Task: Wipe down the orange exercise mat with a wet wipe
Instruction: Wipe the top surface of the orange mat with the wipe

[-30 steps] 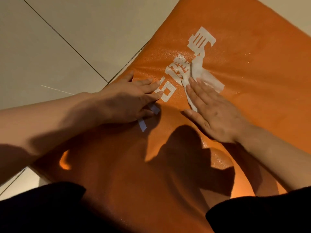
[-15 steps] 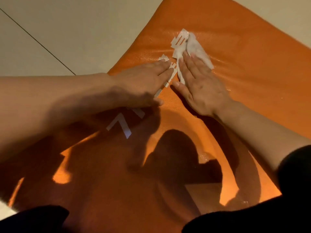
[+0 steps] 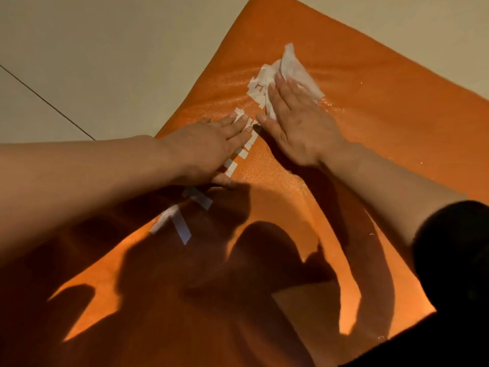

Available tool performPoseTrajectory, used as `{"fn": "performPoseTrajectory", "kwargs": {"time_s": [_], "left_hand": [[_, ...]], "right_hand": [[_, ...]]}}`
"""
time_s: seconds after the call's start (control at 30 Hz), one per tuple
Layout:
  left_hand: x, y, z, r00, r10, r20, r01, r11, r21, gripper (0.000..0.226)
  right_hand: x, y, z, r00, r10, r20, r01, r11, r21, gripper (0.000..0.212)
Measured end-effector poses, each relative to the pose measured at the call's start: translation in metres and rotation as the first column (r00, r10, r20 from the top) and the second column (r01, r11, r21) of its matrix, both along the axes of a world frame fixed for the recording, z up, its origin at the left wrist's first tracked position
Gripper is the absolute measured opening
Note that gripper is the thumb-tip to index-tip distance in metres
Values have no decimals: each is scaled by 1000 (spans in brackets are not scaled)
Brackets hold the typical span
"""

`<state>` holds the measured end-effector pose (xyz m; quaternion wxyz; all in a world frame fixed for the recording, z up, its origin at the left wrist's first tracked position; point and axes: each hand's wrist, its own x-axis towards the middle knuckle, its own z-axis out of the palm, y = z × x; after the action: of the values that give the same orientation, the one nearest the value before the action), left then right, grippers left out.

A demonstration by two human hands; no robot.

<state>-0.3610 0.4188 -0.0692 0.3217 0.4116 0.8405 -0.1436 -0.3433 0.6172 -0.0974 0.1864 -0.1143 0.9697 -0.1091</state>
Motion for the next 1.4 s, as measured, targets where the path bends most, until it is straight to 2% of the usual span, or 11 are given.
{"fn": "performPoseTrajectory", "kwargs": {"time_s": [0.13, 0.23, 0.37, 0.47, 0.53, 0.6, 0.67, 0.77, 0.97, 1.23, 1.4], "left_hand": [[-1, 1, -1, 1000, 4, 9, -3, 1000, -19, 103], [-2, 2, -2, 999, 34, 22, -34, 999, -17, 104], [-6, 11, 8, 1000, -25, -11, 25, 998, -62, 96], [-21, 24, 21, 977, -103, -188, 116, 992, 59, 68], [-31, 33, 24, 968, -19, -252, 71, 977, 199, 59], [-37, 42, 19, 970, 48, -240, 16, 966, 260, 67], [-42, 49, 12, 981, 66, -183, -27, 978, 207, 84], [-44, 55, 1, 990, 80, -117, -66, 990, 126, 93], [-44, 64, -2, 989, 77, -126, -66, 994, 91, 96], [-48, 64, 1, 989, 48, -139, -39, 997, 61, 96], [-51, 72, 4, 983, 35, -179, -31, 999, 24, 97]], "right_hand": [[20, 15, 0, 999, -5, -32, 5, 1000, -3, 74], [48, 19, 2, 998, -41, -42, 42, 999, 9, 81], [26, 17, 1, 998, -56, -6, 56, 998, 13, 80], [-13, 18, -2, 999, -41, -10, 41, 999, 1, 73], [-21, 24, -3, 1000, 3, 5, -3, 1000, 4, 76], [-11, 38, -3, 1000, 4, 5, -4, 1000, -11, 83], [8, 56, -2, 999, -43, -16, 43, 999, -14, 85], [16, 67, -2, 997, -76, -29, 76, 997, 28, 81], [-52, 53, -5, 998, -49, -25, 50, 997, 50, 72], [14, 80, -7, 994, -90, -60, 91, 996, 16, 84], [-37, 60, -6, 991, -126, -41, 128, 991, 47, 78]]}}
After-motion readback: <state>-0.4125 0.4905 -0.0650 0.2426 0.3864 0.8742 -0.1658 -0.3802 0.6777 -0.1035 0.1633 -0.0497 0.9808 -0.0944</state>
